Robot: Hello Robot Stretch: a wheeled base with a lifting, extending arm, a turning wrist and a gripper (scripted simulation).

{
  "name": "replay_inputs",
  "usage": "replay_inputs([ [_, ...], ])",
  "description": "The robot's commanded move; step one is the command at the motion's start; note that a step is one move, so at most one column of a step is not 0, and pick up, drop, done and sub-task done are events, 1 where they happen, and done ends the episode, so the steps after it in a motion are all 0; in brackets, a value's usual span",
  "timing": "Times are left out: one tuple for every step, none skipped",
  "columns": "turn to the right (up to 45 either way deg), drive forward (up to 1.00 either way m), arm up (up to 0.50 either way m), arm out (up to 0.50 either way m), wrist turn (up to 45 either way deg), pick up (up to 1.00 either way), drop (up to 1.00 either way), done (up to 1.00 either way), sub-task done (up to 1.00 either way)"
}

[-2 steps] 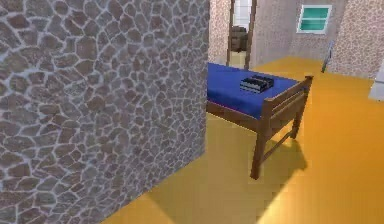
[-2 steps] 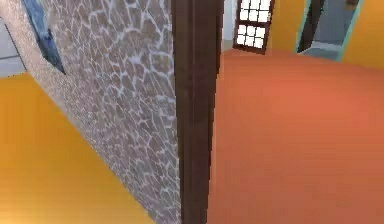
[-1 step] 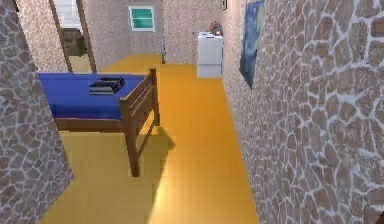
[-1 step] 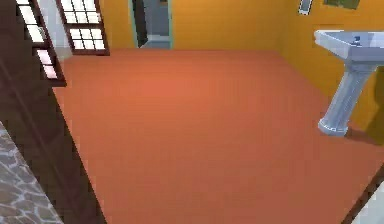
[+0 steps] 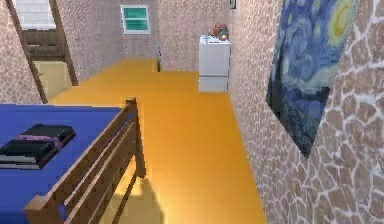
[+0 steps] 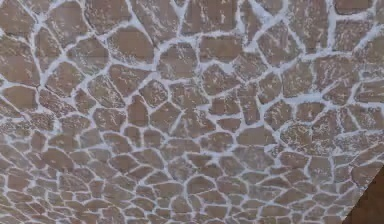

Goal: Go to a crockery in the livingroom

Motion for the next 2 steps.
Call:
replay_inputs([
  [0.0,1.00,0.00,0.00,0.0,0.00,0.00,0.00,0.00],
  [0.0,0.85,0.00,0.00,0.0,0.00,0.00,0.00,0.00],
])
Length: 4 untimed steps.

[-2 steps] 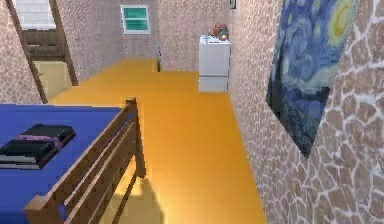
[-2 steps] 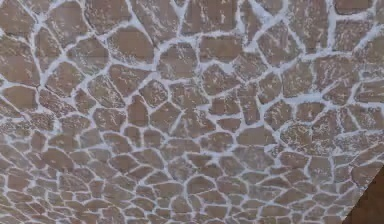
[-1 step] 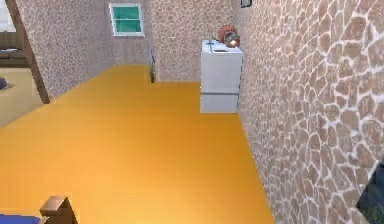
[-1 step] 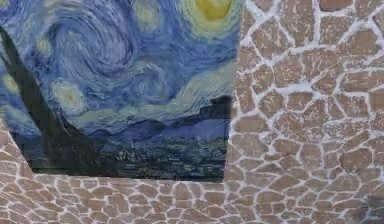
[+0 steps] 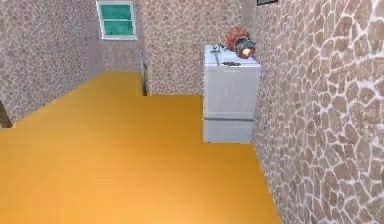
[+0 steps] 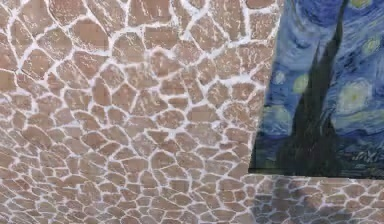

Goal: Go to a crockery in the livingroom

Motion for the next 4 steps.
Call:
replay_inputs([
  [-45.0,0.00,0.00,0.00,0.0,0.00,0.00,0.00,0.00],
  [0.0,1.00,0.00,0.00,0.0,0.00,0.00,0.00,0.00],
  [-3.0,0.00,0.00,0.00,0.0,0.00,0.00,0.00,0.00],
  [0.0,1.00,0.00,0.00,0.0,0.00,0.00,0.00,0.00],
])
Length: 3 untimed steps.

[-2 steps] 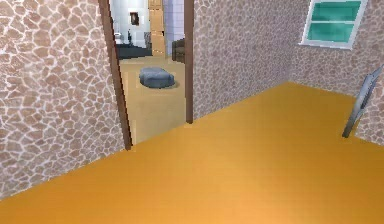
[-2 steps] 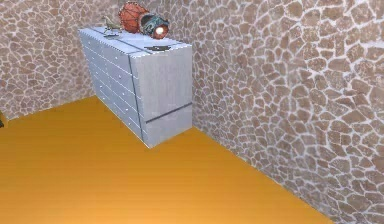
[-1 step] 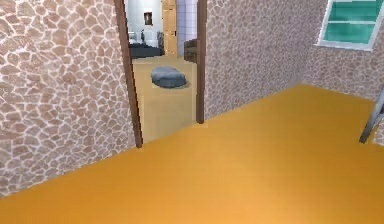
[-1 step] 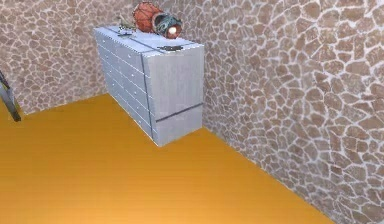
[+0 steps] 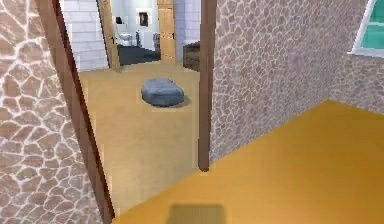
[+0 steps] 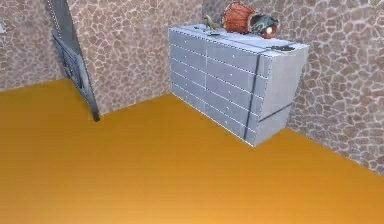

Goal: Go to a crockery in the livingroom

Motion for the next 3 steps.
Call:
replay_inputs([
  [0.0,1.00,0.00,0.00,0.0,0.00,0.00,0.00,0.00],
  [-9.0,0.00,0.00,0.00,0.0,0.00,0.00,0.00,0.00],
  [0.0,0.20,0.00,0.00,0.0,0.00,0.00,0.00,0.00],
])
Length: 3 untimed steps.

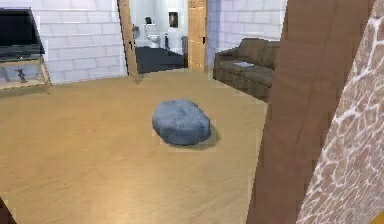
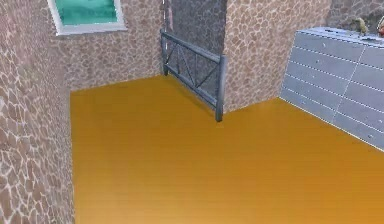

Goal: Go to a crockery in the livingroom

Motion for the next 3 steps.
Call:
replay_inputs([
  [-21.0,0.00,0.00,0.00,0.0,0.00,0.00,0.00,0.00],
  [0.0,1.00,0.00,0.00,0.0,0.00,0.00,0.00,0.00],
  [0.0,1.00,0.00,0.00,0.0,0.00,0.00,0.00,0.00],
])
